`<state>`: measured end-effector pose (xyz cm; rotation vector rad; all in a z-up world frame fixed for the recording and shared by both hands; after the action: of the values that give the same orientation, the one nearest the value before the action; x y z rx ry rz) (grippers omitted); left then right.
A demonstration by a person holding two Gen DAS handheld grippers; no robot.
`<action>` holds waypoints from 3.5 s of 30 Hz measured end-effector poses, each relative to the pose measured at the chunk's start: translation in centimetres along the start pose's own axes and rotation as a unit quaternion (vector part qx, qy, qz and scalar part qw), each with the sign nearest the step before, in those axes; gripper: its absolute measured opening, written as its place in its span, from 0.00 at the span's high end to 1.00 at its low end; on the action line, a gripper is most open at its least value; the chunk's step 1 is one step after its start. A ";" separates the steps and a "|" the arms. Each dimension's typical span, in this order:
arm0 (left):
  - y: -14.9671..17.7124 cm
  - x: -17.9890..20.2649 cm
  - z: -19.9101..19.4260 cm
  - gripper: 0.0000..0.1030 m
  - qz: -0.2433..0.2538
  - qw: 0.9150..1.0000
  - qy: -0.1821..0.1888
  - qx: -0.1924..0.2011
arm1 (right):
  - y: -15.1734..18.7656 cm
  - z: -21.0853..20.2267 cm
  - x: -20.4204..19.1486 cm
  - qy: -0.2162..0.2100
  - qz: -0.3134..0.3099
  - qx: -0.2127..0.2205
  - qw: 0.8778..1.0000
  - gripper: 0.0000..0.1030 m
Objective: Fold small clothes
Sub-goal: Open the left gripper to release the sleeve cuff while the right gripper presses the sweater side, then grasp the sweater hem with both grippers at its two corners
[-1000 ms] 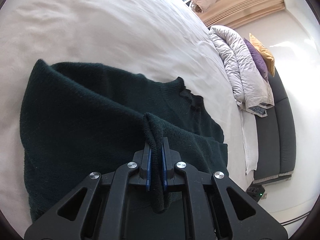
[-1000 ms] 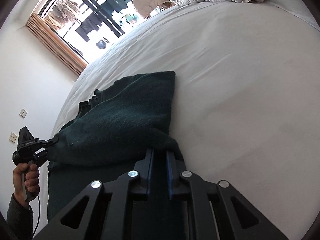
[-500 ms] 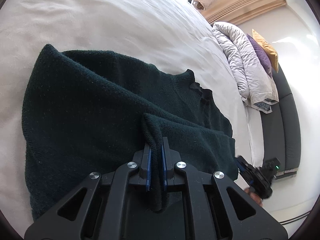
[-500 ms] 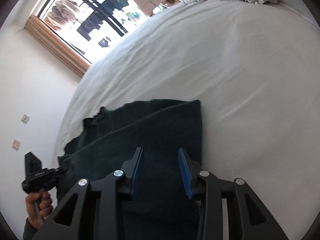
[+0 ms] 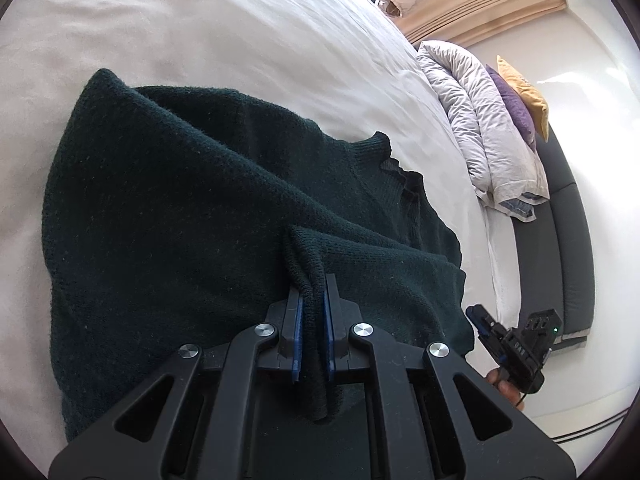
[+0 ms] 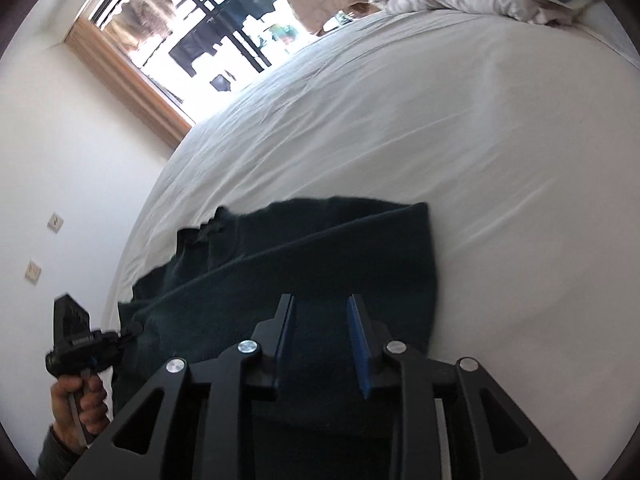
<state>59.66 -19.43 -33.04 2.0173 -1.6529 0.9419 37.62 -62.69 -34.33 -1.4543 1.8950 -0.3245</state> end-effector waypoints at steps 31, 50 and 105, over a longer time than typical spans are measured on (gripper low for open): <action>2.9 2.1 1.2 0.90 0.063 0.998 0.004 0.025 | 4.3 -0.7 7.6 -0.123 0.127 -0.023 0.984 1.00; 12.1 -4.0 -10.6 0.90 0.042 0.992 -0.061 0.101 | 6.6 -5.5 4.6 -0.084 0.121 0.001 0.989 0.51; 41.7 -10.9 -16.0 0.48 0.708 0.596 -0.322 0.203 | 34.5 -23.4 -6.5 0.214 -0.619 0.002 0.756 0.46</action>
<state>14.45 -11.39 -34.57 0.7190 -3.9082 1.0036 -2.74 -50.29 -35.39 -2.6190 0.8673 -1.3455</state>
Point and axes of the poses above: each gripper's, at about its wrist camera, not at the fingertips, and z roughly the way its jaws point, x to its right, y to its underside, the point moved 4 cm from there along z, roughly the way its jaws point, and after that the axes turned 10 degrees about -z, right-handed, at the moved point
